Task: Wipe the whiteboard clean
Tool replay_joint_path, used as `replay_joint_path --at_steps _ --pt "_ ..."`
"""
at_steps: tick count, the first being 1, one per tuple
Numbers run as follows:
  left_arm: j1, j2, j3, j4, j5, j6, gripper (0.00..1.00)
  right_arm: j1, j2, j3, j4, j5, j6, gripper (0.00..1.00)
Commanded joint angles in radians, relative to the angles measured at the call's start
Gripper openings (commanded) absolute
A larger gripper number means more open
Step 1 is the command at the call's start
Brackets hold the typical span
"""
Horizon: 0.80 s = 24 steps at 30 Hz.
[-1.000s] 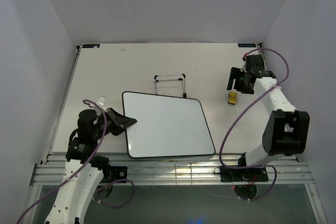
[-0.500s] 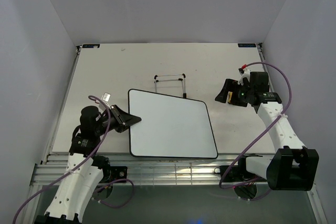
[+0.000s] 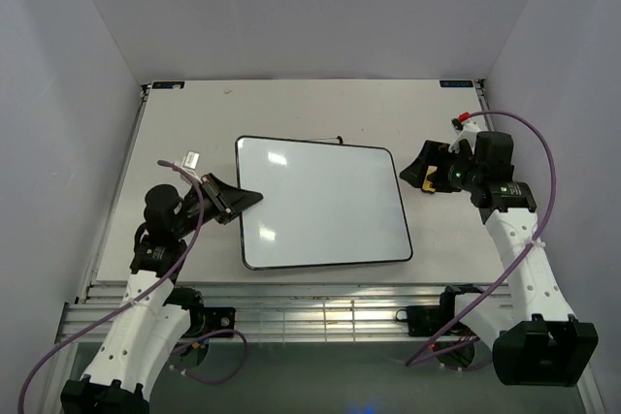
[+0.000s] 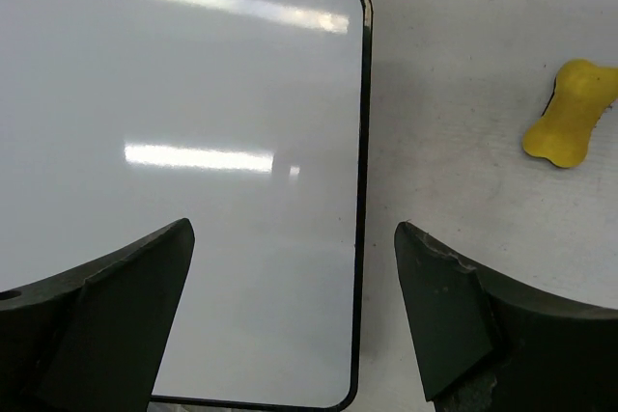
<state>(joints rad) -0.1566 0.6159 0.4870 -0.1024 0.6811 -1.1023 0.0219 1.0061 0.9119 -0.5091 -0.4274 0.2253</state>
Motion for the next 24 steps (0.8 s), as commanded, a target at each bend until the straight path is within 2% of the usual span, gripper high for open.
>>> replay_joint_path --at_steps 1,5,10,14,20,24 --pt "-0.003 0.004 0.082 0.335 0.043 -0.081 0.00 0.001 -0.073 0.076 0.001 0.018 -0.011 0.90" --pt "-0.003 0.077 0.146 0.443 0.017 -0.004 0.00 0.001 -0.124 0.085 0.009 0.007 -0.006 0.90" --pt "-0.001 0.288 0.216 0.595 0.040 0.106 0.00 0.001 -0.165 0.105 -0.009 -0.040 -0.001 0.90" --pt "0.000 0.473 0.248 0.795 0.074 0.098 0.00 0.001 -0.205 0.171 -0.078 0.015 -0.026 0.90" --pt "0.005 0.701 0.324 1.044 0.115 0.079 0.00 0.001 -0.241 0.190 -0.126 0.004 -0.052 0.90" --pt "0.008 0.806 0.406 1.104 0.146 0.081 0.00 0.001 -0.244 0.173 -0.123 -0.031 -0.050 0.90"
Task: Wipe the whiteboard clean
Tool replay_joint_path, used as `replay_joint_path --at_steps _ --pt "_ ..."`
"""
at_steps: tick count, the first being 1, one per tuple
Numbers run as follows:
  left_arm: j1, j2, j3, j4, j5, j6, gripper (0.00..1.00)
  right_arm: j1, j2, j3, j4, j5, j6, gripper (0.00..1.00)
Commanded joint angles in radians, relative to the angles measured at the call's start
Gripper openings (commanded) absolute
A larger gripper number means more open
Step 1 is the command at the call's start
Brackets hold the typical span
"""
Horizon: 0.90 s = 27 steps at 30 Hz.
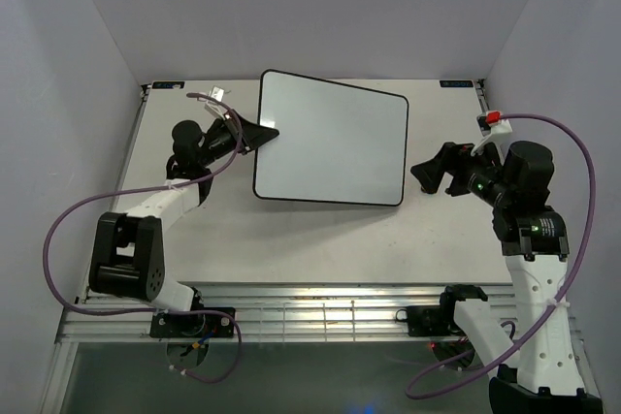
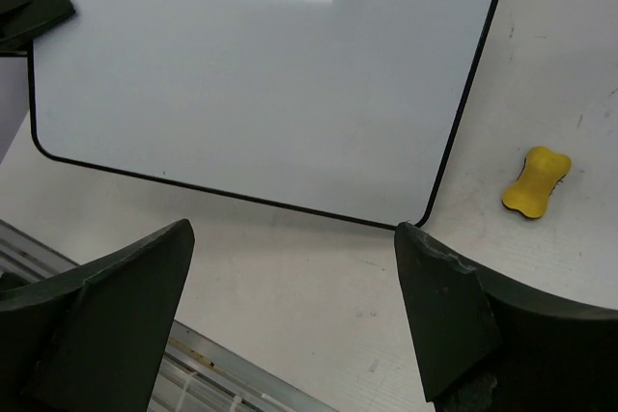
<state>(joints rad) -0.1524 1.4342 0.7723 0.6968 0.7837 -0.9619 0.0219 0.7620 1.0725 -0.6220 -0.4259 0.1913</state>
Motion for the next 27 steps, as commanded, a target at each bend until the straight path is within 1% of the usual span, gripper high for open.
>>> replay_joint_path --at_steps 1,3,6,8,11,16,18,23,27 --pt "0.004 0.005 0.148 0.311 0.058 -0.060 0.00 0.001 0.000 -0.005 -0.002 -0.052 -0.016 0.90" --pt "0.005 0.044 0.166 0.317 0.060 -0.067 0.00 0.003 0.006 -0.020 0.008 -0.102 -0.016 0.90" --pt "0.004 0.061 0.177 0.319 0.042 -0.084 0.00 0.003 0.016 -0.055 0.010 -0.090 -0.015 0.90" --pt "0.004 0.057 0.171 0.323 0.029 -0.083 0.00 0.003 0.011 -0.074 0.016 -0.082 -0.015 0.90" --pt "0.005 0.048 0.173 0.346 0.025 -0.080 0.00 0.003 0.011 -0.082 0.037 -0.112 -0.016 0.90" --pt "0.007 0.043 0.191 0.369 0.023 -0.104 0.00 0.003 0.014 -0.109 0.067 -0.214 -0.041 0.90" --pt "0.005 0.028 0.177 0.377 0.000 -0.109 0.00 0.003 0.017 -0.120 0.065 -0.197 -0.041 0.90" --pt "0.005 -0.023 0.179 0.291 -0.047 -0.067 0.00 0.003 0.028 -0.126 0.070 -0.208 -0.043 0.90" --pt "0.005 -0.029 0.176 0.253 -0.080 -0.087 0.00 0.003 0.037 -0.132 0.070 -0.192 -0.046 0.90"
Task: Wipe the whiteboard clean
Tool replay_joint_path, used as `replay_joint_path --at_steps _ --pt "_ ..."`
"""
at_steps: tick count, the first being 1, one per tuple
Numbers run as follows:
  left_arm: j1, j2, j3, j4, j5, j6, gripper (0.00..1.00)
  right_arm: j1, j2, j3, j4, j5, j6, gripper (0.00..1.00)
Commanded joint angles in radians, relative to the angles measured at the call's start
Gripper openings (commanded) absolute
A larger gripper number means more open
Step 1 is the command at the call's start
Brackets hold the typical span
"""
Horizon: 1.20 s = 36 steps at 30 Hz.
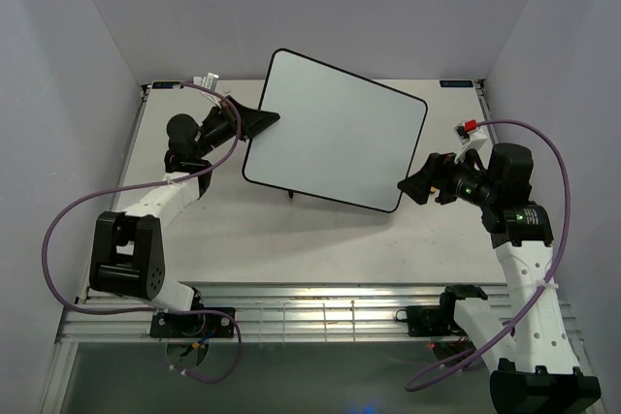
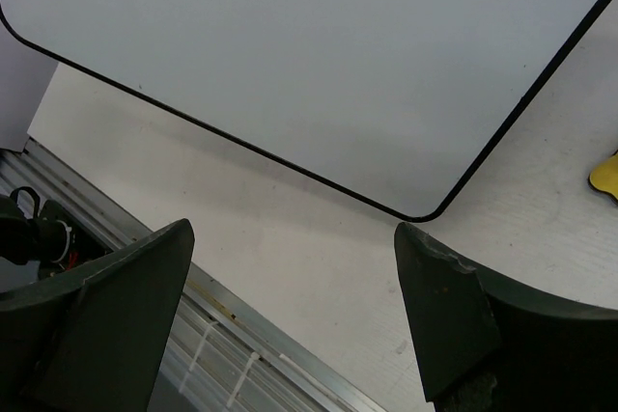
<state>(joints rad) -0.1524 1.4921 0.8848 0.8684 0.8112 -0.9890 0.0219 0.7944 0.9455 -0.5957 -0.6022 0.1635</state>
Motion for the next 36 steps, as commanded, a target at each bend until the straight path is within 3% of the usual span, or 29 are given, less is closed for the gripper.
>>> replay_joint_path --at_steps 1,6,10,23,36 --pt "0.005 -0.095 0.053 0.058 -0.142 -0.057 0.00 0.003 0.008 -0.007 0.045 -0.019 -0.019 0.90" --pt "0.001 -0.081 0.074 0.018 -0.171 -0.039 0.00 0.003 -0.003 -0.007 0.050 -0.021 -0.015 0.90" --pt "-0.003 -0.057 0.059 0.125 -0.210 -0.008 0.00 0.003 0.000 -0.004 0.051 -0.037 -0.016 0.90" --pt "0.014 0.230 0.246 0.354 -0.024 0.018 0.00 0.029 -0.008 -0.007 0.027 -0.030 -0.036 0.90" --pt "0.050 0.315 0.330 0.307 0.003 0.050 0.00 0.055 0.011 0.003 0.025 -0.038 -0.044 0.90"
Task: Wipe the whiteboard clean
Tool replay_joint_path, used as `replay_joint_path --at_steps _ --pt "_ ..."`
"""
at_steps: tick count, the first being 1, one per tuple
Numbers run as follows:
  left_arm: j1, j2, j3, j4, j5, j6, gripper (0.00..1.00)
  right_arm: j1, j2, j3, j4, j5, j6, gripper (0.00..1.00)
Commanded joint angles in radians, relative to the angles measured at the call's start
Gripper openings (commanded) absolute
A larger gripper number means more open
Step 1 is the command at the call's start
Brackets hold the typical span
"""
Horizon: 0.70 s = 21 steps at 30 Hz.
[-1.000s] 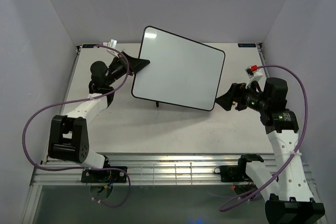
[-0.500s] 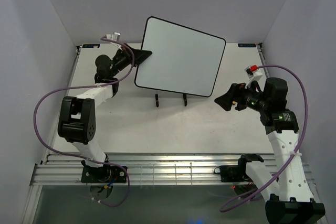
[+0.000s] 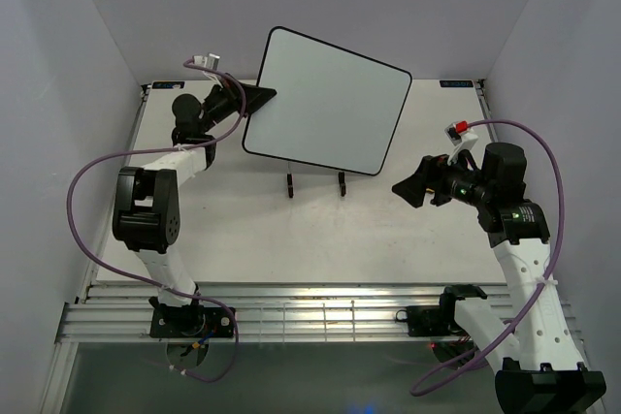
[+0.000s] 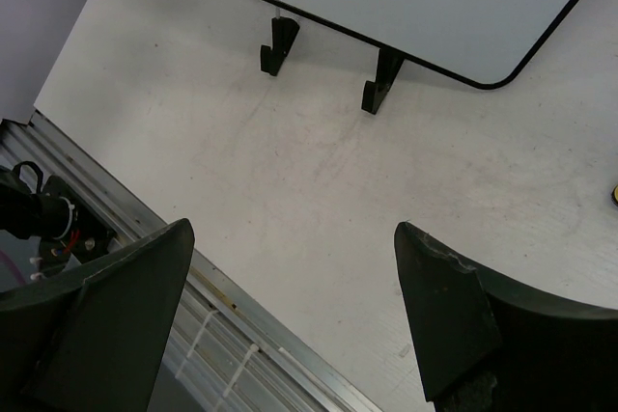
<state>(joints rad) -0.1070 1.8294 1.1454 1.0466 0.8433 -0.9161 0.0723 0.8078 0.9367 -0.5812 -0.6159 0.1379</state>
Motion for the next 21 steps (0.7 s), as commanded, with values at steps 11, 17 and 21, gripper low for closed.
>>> replay_joint_path --at_steps 11,17,21 --pt "0.052 0.045 0.065 0.159 0.094 -0.020 0.00 0.011 -0.012 -0.007 0.021 -0.021 -0.018 0.90" --pt "0.064 0.068 0.020 0.242 0.097 -0.069 0.00 0.012 -0.007 -0.010 0.024 -0.027 -0.017 0.90" --pt "0.070 0.113 0.030 0.309 0.117 -0.096 0.00 0.012 -0.010 -0.016 0.027 -0.030 -0.017 0.90"
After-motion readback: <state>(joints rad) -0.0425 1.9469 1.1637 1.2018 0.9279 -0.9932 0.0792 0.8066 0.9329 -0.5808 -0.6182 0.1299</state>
